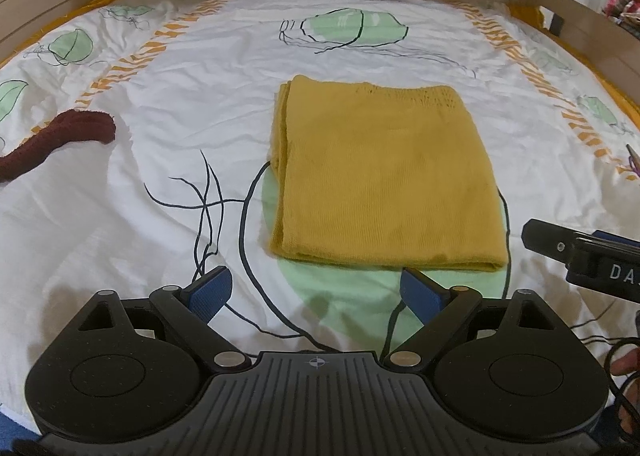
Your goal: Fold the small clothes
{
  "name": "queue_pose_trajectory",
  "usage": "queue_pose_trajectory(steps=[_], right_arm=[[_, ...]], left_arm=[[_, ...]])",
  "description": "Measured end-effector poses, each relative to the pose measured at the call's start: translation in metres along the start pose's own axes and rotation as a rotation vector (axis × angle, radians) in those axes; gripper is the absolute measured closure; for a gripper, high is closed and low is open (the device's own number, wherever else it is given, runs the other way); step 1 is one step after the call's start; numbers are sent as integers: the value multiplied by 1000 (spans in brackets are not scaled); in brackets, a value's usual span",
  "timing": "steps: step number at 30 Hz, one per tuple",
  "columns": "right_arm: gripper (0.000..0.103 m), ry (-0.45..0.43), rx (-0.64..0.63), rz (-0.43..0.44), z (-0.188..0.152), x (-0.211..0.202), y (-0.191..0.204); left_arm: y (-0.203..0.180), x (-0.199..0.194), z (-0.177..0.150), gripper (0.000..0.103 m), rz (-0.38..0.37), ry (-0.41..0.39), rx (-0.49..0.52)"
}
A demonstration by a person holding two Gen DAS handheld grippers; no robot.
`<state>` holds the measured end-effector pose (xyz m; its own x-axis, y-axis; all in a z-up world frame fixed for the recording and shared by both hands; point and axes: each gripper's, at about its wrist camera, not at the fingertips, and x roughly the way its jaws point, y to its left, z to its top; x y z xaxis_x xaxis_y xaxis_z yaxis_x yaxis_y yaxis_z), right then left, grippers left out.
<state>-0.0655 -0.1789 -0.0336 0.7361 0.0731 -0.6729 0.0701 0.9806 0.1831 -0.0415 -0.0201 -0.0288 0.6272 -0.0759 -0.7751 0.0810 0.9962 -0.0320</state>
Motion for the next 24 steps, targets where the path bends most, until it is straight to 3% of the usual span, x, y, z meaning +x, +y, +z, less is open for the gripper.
queue_pose_trajectory(steps=[24], right_arm=[[1,13,-4,6,0,5,2]], left_arm=[[-1,3,-1,11,3,3,3]])
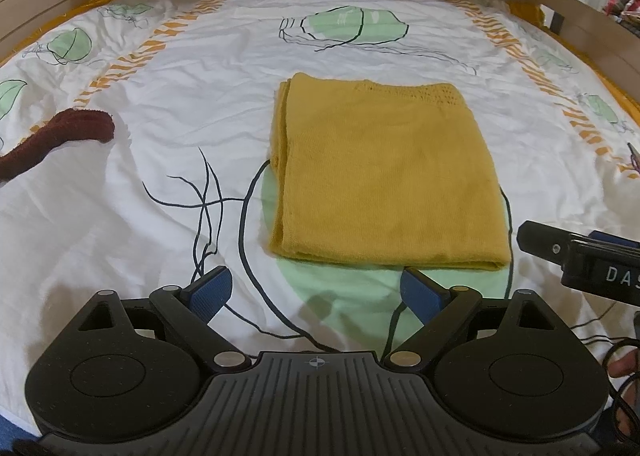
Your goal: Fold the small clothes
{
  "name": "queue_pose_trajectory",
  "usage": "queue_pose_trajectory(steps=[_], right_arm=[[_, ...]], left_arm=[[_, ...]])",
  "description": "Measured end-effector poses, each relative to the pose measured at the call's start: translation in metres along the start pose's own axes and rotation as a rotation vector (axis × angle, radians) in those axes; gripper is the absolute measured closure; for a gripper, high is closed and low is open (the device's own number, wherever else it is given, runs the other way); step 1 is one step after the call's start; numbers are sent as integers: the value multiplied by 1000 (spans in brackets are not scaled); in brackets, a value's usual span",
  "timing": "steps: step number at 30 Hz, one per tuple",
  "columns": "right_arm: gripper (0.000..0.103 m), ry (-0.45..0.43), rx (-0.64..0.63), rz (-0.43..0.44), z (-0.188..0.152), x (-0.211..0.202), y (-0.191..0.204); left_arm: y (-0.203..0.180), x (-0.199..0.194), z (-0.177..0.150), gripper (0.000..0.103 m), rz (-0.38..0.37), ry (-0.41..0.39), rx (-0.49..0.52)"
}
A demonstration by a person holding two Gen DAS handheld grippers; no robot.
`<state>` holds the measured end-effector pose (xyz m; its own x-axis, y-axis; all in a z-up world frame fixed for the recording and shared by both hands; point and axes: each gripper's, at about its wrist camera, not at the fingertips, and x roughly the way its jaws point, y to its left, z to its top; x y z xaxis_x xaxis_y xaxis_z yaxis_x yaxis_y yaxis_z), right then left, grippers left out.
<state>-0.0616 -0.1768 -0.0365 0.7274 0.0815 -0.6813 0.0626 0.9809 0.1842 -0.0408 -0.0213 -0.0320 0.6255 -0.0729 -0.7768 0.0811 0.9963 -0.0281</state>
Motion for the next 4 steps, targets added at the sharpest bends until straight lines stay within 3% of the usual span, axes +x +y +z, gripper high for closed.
queue_pose_trajectory(steps=[4], right_arm=[[1,2,-2,1,0,1,0]], left_arm=[[0,0,0,11,-4,2,-2]])
